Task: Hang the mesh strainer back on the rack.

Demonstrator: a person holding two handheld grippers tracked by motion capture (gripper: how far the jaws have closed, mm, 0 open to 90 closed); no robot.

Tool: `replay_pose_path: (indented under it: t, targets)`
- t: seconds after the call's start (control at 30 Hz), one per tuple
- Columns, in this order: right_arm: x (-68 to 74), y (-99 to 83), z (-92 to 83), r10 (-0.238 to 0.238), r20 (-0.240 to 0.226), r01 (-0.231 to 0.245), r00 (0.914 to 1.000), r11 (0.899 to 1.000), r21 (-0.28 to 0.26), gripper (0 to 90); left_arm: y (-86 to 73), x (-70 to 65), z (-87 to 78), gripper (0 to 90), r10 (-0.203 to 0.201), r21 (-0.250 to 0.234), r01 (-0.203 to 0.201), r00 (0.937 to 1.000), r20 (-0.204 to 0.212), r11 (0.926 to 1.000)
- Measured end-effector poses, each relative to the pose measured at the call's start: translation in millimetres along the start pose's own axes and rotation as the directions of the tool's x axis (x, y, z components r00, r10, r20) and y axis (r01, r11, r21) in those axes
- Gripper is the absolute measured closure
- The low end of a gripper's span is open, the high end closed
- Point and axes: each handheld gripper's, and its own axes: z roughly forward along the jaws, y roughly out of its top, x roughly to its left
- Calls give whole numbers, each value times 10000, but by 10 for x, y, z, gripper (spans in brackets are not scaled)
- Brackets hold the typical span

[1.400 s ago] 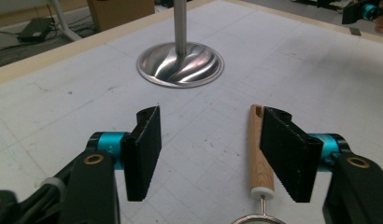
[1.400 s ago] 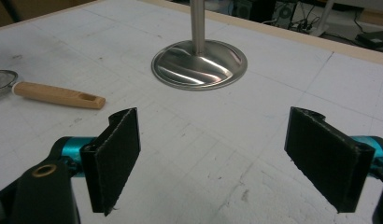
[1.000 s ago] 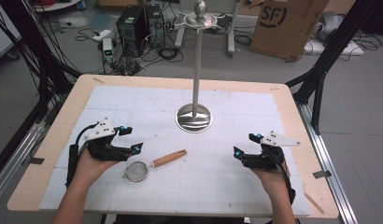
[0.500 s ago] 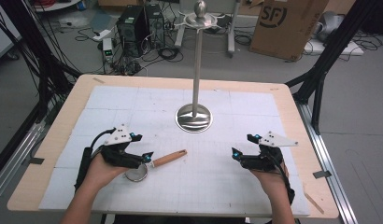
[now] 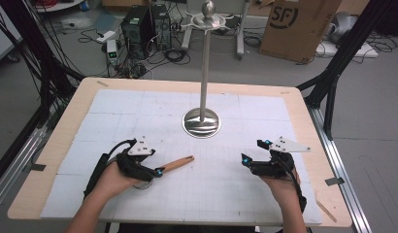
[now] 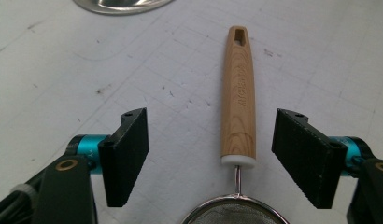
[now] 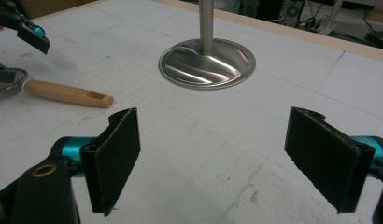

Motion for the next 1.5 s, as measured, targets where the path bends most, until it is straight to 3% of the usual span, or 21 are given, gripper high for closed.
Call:
replay_pose_path:
  t: [0.17, 0.27, 0.33, 0.57, 0.7, 0.97, 1.0, 1.13, 1.33, 1.5]
  targets:
    - [-1, 0, -1, -58, 33, 58, 10000, 10000, -47, 173, 59, -47, 75, 356, 328, 573, -344, 9991, 281, 9978]
    - [-4, -1, -5, -11, 8, 11, 10000, 10000, -50, 173, 90, -63, 124, 407, 529, 1049, -571, 9977, 420, 9928]
    - [-7, -1, -6, 13, -3, -13, 10000, 10000, -57, 173, 107, -65, 143, 439, 729, 1461, -804, 9957, 565, 9860]
    - [-11, -10, 6, 15, -32, -15, 10000, 10000, -22, 173, 157, -73, 188, 563, 877, 2264, -1082, 9912, 990, 9680]
    - [-8, -13, 11, 6, -15, -6, 10000, 10000, 22, 173, 197, -81, 242, 611, 1070, 2832, -1352, 9878, 1130, 9495]
    - [-8, -13, 8, 2, -13, -2, 10000, 10000, 16, 173, 248, -50, 274, 668, 972, 3235, -1387, 9852, 1410, 9360]
    - [-9, -13, 8, 3, -18, -3, 10000, 10000, 15, 173, 247, -51, 278, 670, 891, 3215, -1314, 9857, 1428, 9378]
    - [-11, -16, 8, 13, -5, -13, 10000, 10000, 32, 173, 263, -25, 293, 667, 786, 3364, -1278, 9846, 1561, 9330]
    - [6, -16, 29, -41, -29, 41, 10000, 9999, 109, 173, 326, -19, 334, 667, 910, 3828, -1518, 9808, 1724, 9113]
    - [21, -13, 39, -67, -64, 68, 10000, 9999, 131, 173, 321, -7, 330, 685, 822, 3799, -1443, 9811, 1750, 9137]
